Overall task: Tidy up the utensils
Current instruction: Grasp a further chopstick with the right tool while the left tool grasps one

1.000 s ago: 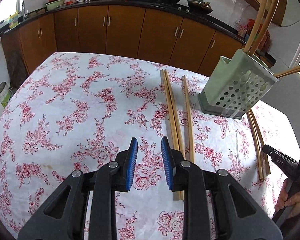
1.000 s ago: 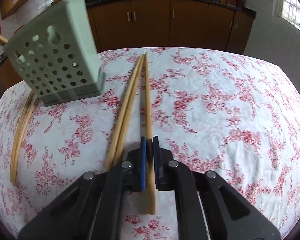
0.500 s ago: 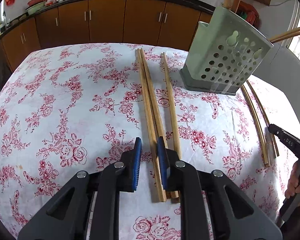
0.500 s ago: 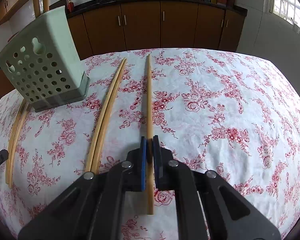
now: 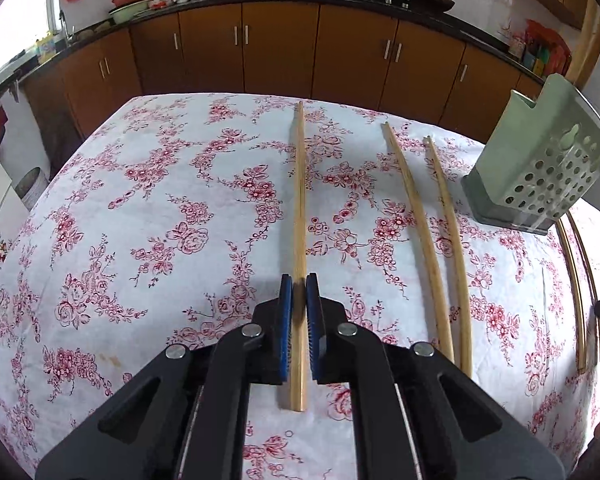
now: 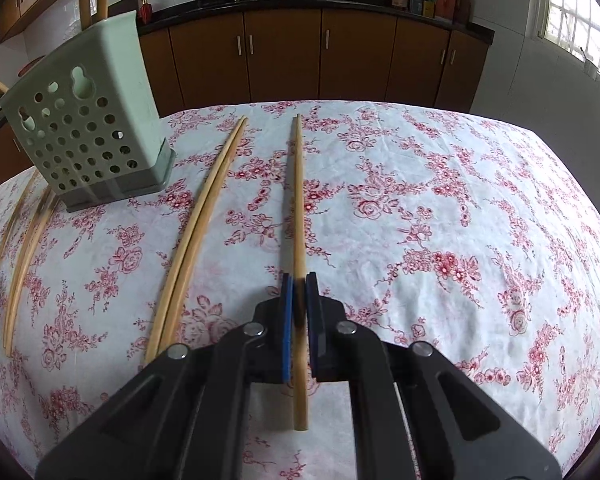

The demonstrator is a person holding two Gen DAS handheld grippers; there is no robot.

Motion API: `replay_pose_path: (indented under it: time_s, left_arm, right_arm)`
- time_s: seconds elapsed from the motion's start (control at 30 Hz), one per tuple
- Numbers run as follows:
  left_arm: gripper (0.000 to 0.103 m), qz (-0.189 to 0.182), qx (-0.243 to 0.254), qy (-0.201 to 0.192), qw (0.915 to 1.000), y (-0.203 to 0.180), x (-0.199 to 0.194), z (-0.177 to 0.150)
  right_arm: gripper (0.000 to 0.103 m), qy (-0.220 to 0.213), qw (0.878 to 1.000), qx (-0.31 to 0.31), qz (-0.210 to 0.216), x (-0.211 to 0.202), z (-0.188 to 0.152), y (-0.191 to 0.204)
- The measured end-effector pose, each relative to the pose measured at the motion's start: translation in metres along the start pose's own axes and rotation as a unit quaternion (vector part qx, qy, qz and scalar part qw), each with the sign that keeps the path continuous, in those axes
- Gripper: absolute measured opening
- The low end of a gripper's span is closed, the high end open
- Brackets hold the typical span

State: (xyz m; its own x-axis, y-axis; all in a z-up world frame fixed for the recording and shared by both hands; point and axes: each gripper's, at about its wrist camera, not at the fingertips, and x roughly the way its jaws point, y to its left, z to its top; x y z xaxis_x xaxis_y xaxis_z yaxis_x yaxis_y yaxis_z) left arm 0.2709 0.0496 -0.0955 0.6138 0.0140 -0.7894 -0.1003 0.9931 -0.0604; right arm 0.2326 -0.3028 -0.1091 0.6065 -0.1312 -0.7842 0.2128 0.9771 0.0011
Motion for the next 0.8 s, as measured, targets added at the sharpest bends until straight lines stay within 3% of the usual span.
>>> replay_pose_path:
  time_s: [0.2, 0.8]
  left_arm:
    - [0.008, -0.042, 0.029, -0.007, 0.9987, 0.005, -0.005, -0.007]
    - [0.009, -0.032, 0.042, -0.011, 0.9985, 0.004, -0.008, -0.011]
  right_arm:
    - [0.008, -0.006, 1.0, 0.006, 0.009, -0.001, -0.002, -0.008]
    - [0.009, -0.005, 1.0, 0.009, 0.013, 0.002, -0.004, -0.01]
